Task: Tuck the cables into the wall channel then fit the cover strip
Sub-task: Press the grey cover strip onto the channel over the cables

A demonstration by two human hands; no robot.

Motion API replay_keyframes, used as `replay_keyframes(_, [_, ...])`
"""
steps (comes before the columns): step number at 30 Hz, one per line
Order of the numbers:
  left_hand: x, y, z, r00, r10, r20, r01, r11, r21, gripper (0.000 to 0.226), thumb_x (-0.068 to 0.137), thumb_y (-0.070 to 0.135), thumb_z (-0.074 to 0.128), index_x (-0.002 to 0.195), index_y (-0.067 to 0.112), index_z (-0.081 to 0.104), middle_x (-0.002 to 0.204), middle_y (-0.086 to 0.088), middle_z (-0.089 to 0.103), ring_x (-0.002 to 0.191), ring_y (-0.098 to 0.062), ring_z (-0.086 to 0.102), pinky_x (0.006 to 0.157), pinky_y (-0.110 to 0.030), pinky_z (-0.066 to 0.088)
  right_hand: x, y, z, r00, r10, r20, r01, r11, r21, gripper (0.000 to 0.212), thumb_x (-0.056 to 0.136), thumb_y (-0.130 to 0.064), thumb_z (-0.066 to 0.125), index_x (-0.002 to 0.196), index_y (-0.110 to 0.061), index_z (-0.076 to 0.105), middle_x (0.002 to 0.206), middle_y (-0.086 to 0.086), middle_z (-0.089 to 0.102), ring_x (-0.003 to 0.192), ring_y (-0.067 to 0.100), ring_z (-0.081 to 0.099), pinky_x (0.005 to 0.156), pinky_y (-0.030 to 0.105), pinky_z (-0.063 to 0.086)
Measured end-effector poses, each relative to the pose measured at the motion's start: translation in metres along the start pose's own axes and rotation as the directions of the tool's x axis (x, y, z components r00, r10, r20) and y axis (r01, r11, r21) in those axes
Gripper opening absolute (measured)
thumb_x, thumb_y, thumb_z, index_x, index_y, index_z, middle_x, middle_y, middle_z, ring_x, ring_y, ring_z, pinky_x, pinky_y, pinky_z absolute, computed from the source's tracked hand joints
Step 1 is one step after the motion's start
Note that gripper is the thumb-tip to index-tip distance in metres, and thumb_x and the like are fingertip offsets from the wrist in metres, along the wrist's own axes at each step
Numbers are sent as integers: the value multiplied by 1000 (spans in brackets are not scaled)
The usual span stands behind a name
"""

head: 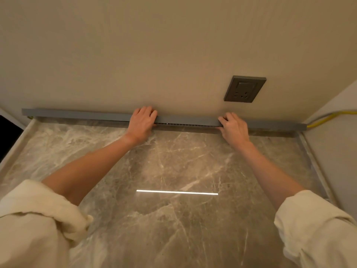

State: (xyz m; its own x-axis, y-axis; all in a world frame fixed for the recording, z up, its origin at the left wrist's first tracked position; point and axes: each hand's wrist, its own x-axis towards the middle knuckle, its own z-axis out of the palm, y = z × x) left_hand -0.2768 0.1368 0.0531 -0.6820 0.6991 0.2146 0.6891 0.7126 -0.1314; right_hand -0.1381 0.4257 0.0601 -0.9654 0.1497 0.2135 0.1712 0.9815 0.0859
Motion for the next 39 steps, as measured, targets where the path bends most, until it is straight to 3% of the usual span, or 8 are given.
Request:
replay_keyframes(3, [5,5,2,1000,-15,-14,15,999,39,27,67,-8,63,86,5,49,86,-16,54,77,-33,51,68,-40,39,0,4,4,999,-20,-42,20,1000,-10,29,78,-16,75,99,1,65,90,18,62,85,34,60,55,38,51])
replay_keyframes(9, [7,6,5,998,-19,-57,22,998,60,26,63,-12,54,84,4,51,82,-18,54,74,-34,51,67,-40,41,0,8,13,984,-49,-169,46,999,-23,32,66,-10,83,92,1,69,81,17,65,73,32,64,44,32,51])
replay_keyframes(18, [11,4,15,998,-4,-69,7,1000,30,24,66,-9,58,86,3,53,83,-17,54,74,-33,52,63,-40,42,1,14,23,960,-91,-264,84,996,-38,33,62,-12,85,91,-3,71,79,13,67,68,27,65,42,26,49])
replay_keyframes(24, [14,4,14,1000,-11,-4,11,1000,-18,23,69,-7,58,89,2,51,90,-20,54,81,-35,52,69,-42,42,2,13,30,956,-72,-283,65,997,-35,35,59,-12,87,89,-4,71,76,13,64,64,26,63,40,24,45])
replay_keyframes(30, [15,4,15,997,-48,67,52,997,-49,23,76,-1,60,96,4,50,98,-17,53,90,-34,49,77,-41,41,-5,12,41,952,-6,-305,13,1000,21,35,70,-11,81,102,-4,69,90,17,66,76,30,65,46,29,51])
replay_keyframes(34, [11,5,17,997,-48,58,53,995,-90,29,81,18,62,104,3,51,103,-17,53,95,-34,49,82,-43,42,-10,7,39,962,31,-272,-15,998,61,38,77,-10,75,113,-1,64,102,20,65,87,34,64,58,36,56])
replay_keyframes(39, [3,5,18,998,-54,29,56,995,-84,32,85,18,58,113,3,52,106,-18,55,97,-35,51,83,-43,40,-12,1,33,977,57,-203,-40,995,90,44,81,-9,70,121,2,59,109,23,63,94,37,62,69,42,56])
